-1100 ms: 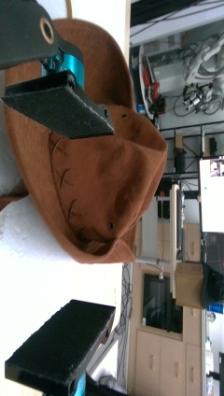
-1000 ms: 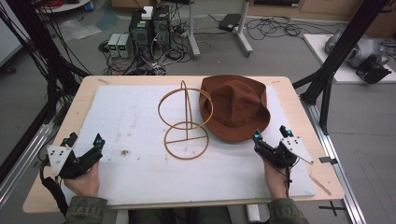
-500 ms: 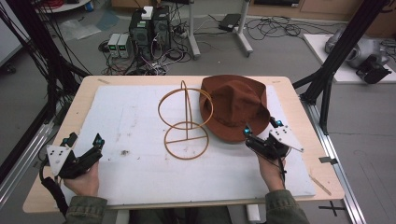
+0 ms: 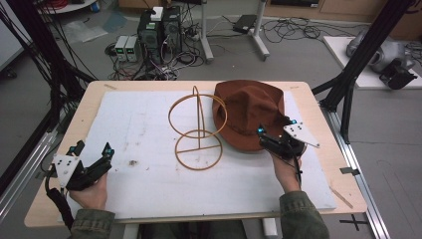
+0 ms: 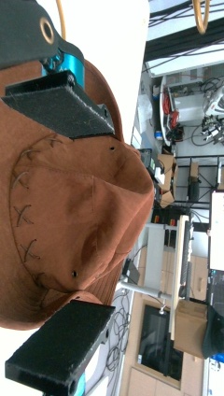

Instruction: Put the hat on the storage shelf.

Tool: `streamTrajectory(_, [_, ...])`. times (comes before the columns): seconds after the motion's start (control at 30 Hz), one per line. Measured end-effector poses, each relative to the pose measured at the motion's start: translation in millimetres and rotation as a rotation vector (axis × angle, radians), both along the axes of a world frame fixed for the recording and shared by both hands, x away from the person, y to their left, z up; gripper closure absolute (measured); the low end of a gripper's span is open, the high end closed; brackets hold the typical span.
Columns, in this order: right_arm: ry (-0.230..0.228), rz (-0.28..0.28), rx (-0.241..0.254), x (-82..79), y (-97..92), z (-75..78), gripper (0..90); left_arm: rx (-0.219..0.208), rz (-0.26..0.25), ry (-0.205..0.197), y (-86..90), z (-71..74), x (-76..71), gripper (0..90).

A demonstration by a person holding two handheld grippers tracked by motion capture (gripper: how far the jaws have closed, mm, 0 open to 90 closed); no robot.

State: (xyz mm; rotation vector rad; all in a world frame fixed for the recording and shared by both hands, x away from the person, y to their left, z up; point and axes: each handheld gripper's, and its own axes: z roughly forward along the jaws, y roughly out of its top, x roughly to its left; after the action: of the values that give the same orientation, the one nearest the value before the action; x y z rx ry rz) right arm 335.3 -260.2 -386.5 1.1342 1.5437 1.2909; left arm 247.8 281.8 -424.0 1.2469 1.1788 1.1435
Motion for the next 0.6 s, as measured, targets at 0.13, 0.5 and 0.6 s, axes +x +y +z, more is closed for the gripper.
streamTrajectory(0.13, [0.006,-0.006,0.03,7.5,-0.5,3.4,11.0,-0.005,-0.004,0.004,0.0,-0.4,0.5,19.4])
streamTrajectory(0.5, [0.047,-0.028,0.044,34.8,8.3,22.3,11.0,-0.015,0.002,-0.001,3.3,-0.1,0.8,19.4])
streamTrajectory(0.6, [0.058,-0.026,0.033,40.0,12.3,22.6,11.0,-0.018,0.001,0.0,3.8,-0.2,1.3,19.4])
